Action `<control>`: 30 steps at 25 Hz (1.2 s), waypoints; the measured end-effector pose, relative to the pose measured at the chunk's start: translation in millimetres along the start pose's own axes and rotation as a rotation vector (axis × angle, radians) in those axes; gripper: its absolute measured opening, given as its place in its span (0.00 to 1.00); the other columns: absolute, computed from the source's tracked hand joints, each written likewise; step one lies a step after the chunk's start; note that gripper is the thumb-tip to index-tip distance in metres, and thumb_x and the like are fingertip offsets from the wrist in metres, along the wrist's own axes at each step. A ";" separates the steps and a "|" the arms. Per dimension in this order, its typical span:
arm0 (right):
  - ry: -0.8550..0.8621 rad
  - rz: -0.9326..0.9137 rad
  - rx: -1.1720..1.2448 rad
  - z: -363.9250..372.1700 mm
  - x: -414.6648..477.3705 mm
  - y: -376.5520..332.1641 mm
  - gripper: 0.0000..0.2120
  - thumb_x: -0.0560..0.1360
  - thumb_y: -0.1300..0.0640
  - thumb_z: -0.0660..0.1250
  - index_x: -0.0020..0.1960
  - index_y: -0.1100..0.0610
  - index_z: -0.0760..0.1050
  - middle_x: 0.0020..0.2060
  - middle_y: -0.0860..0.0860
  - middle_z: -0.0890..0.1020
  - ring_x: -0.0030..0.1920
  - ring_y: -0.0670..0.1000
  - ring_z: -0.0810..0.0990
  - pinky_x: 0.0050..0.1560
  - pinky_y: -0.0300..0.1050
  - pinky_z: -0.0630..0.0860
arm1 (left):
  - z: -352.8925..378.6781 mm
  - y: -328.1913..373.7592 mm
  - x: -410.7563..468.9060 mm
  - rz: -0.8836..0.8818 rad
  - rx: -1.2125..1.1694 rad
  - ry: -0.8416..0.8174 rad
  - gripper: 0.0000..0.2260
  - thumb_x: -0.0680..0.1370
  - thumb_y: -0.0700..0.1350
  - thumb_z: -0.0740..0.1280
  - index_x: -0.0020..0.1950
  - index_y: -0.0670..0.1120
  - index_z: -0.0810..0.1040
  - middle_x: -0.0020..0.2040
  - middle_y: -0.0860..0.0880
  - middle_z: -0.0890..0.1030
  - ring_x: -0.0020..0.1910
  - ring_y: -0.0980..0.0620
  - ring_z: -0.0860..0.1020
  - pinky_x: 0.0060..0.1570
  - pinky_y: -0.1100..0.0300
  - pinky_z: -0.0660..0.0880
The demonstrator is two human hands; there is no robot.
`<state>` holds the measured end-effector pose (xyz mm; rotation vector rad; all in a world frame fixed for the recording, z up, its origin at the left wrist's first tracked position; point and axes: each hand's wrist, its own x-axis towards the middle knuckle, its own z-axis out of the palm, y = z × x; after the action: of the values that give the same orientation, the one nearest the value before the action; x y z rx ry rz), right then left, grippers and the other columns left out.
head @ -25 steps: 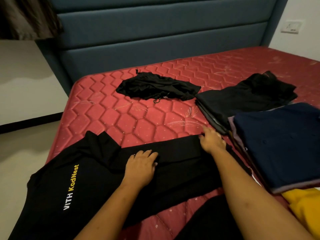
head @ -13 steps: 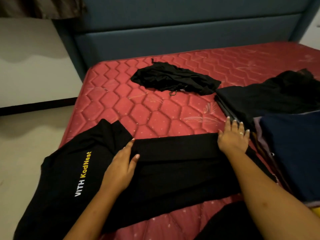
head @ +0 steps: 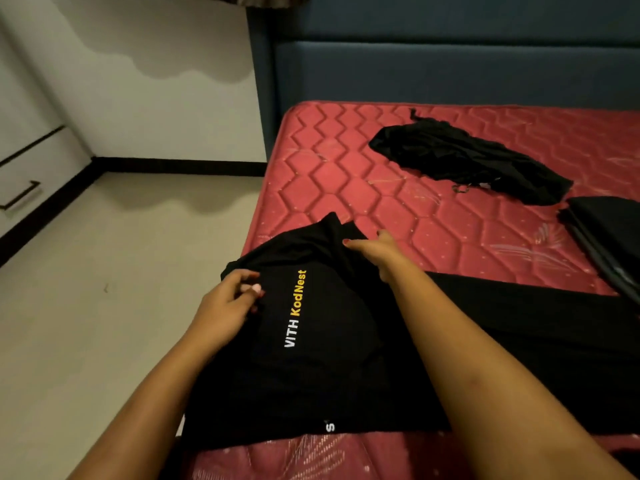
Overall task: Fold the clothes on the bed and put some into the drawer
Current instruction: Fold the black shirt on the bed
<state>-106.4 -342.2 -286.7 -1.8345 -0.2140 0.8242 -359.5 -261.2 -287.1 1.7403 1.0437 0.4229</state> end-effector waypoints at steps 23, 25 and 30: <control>-0.712 -0.517 -0.645 7.2 -111.0 47.8 0.18 0.78 0.61 0.66 0.65 0.47 0.75 0.60 0.48 0.80 0.59 0.42 0.77 0.66 0.41 0.71 | -6.1 -14.5 -3.5 0.000 0.667 -0.070 0.21 0.74 0.36 0.61 0.67 0.45 0.73 0.65 0.44 0.72 0.59 0.42 0.76 0.58 0.51 0.74; -0.647 -0.462 -0.605 -23.2 -106.1 47.1 0.19 0.78 0.63 0.65 0.66 0.49 0.74 0.59 0.50 0.79 0.55 0.42 0.77 0.61 0.39 0.72 | -0.1 -14.6 -8.4 0.087 0.809 0.052 0.20 0.74 0.37 0.61 0.66 0.44 0.70 0.64 0.44 0.69 0.56 0.41 0.76 0.50 0.48 0.76; -0.270 -0.172 -0.839 -201.4 -77.6 56.3 0.17 0.76 0.65 0.67 0.64 0.56 0.75 0.55 0.51 0.81 0.56 0.49 0.78 0.56 0.35 0.70 | 40.4 8.4 -28.3 0.745 0.901 0.267 0.18 0.66 0.37 0.73 0.55 0.41 0.78 0.51 0.43 0.77 0.41 0.41 0.78 0.30 0.51 0.76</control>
<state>-51.0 -556.9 -262.4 -2.4117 -0.9985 0.9337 -343.6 -308.4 -291.3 2.9633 0.7644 0.7250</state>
